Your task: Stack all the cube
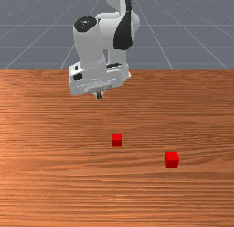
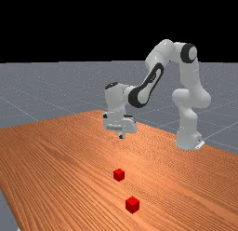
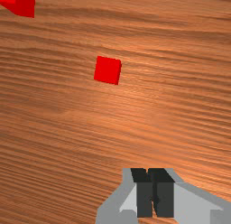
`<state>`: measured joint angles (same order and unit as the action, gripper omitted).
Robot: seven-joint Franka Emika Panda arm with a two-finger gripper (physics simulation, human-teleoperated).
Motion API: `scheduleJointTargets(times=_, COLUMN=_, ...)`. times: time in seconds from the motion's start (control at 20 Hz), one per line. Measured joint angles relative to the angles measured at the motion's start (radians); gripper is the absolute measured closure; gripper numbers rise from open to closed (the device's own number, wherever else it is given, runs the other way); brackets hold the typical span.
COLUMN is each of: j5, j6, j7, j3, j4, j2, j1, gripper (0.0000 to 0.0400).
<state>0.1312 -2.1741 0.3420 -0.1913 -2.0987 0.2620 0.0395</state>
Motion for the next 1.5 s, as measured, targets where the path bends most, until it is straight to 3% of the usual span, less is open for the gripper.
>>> scheduleJointTargets(times=0.15, j5=0.04, j6=0.024, j7=0.137, j3=-0.012, j4=0.008, j2=0.004, j1=0.003, gripper=0.0397)
scheduleJointTargets(times=0.4, j5=0.054, j6=0.026, j7=0.185, j3=-0.015, j4=0.017, j2=0.002, j1=0.006, gripper=0.04)
scheduleJointTargets(times=0.55, j5=0.063, j6=-0.055, j7=0.229, j3=-0.006, j4=0.026, j2=0.011, j1=0.022, gripper=0.04)
scheduleJointTargets(times=0.65, j5=0.07, j6=-0.132, j7=0.243, j3=0.023, j4=0.047, j2=0.051, j1=0.05, gripper=0.0171)
scheduleJointTargets(times=0.7, j5=0.077, j6=-0.159, j7=0.249, j3=0.037, j4=0.07, j2=0.086, j1=0.064, gripper=0.0104)
scheduleJointTargets(times=0.8, j5=0.09, j6=-0.189, j7=0.267, j3=0.056, j4=0.125, j2=0.162, j1=0.083, gripper=0.0038)
scheduleJointTargets(times=0.95, j5=0.111, j6=-0.218, j7=0.292, j3=0.07, j4=0.223, j2=0.288, j1=0.087, gripper=0.0009)
scheduleJointTargets(times=1.15, j5=0.134, j6=-0.325, j7=0.305, j3=0.065, j4=0.27, j2=0.413, j1=0.071, gripper=0.0001)
scheduleJointTargets(times=1.5, j5=0.134, j6=-0.397, j7=0.296, j3=0.058, j4=0.141, j2=0.394, j1=0.077, gripper=0.0)
